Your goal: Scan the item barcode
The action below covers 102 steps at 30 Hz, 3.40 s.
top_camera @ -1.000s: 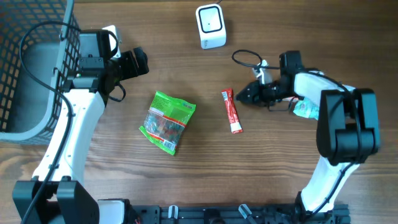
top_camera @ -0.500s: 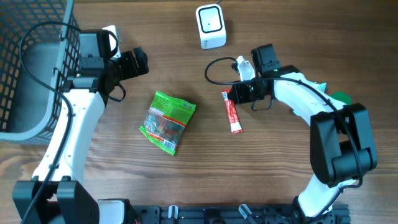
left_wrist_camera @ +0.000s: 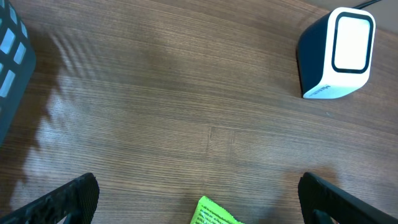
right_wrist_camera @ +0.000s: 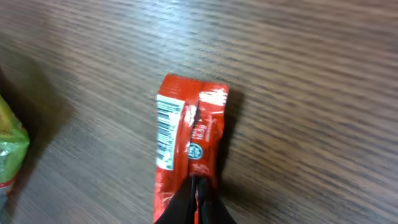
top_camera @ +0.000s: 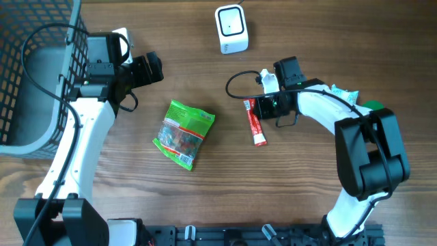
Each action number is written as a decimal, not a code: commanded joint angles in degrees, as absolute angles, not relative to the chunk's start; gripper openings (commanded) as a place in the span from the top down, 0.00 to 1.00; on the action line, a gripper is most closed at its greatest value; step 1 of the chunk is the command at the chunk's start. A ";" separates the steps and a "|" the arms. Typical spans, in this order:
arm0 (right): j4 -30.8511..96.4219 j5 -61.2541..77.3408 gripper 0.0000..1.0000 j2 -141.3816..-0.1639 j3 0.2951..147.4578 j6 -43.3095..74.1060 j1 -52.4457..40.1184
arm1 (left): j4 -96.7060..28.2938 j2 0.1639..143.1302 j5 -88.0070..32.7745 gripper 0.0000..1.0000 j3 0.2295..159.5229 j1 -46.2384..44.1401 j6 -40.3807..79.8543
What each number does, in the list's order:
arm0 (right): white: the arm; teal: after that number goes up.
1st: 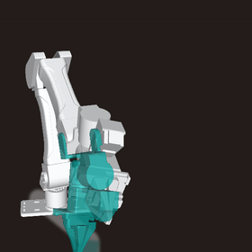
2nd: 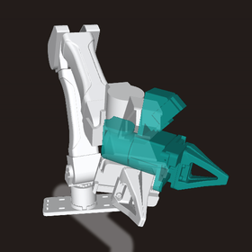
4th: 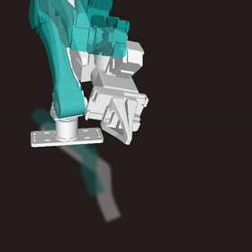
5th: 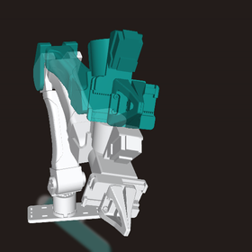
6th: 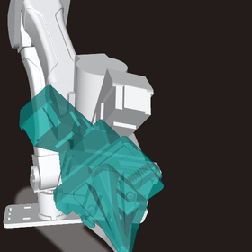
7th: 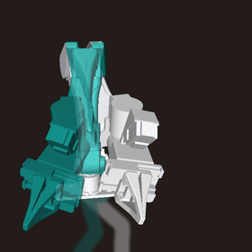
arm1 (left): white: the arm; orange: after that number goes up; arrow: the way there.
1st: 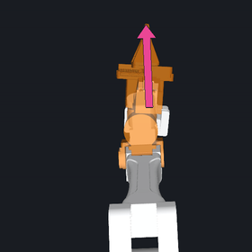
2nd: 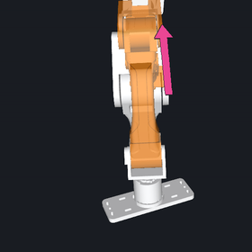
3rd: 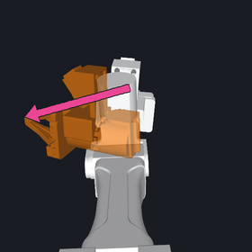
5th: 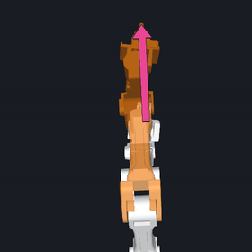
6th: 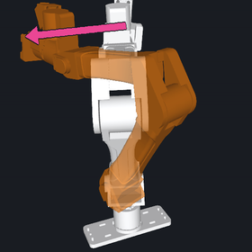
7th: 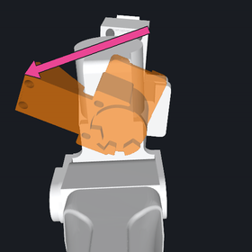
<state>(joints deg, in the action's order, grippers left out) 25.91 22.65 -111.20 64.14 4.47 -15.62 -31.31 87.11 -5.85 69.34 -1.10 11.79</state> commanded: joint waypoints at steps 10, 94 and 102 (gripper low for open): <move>48.58 19.51 0.58 -104.05 63.46 4.51 -15.59 | -31.14 87.24 -6.11 0.00 69.30 -0.84 10.87; 46.00 -29.93 0.96 -123.79 114.45 -31.68 -27.62 | -31.16 87.24 -6.11 0.00 69.30 -0.84 10.87; 33.63 -42.33 0.96 -132.00 114.28 -40.84 -28.29 | -31.14 87.24 -6.11 0.00 69.30 -0.84 10.87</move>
<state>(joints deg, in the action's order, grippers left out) 35.05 -37.15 -130.10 113.93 -36.80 -27.77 -31.29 87.11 -5.85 69.34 -1.10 11.79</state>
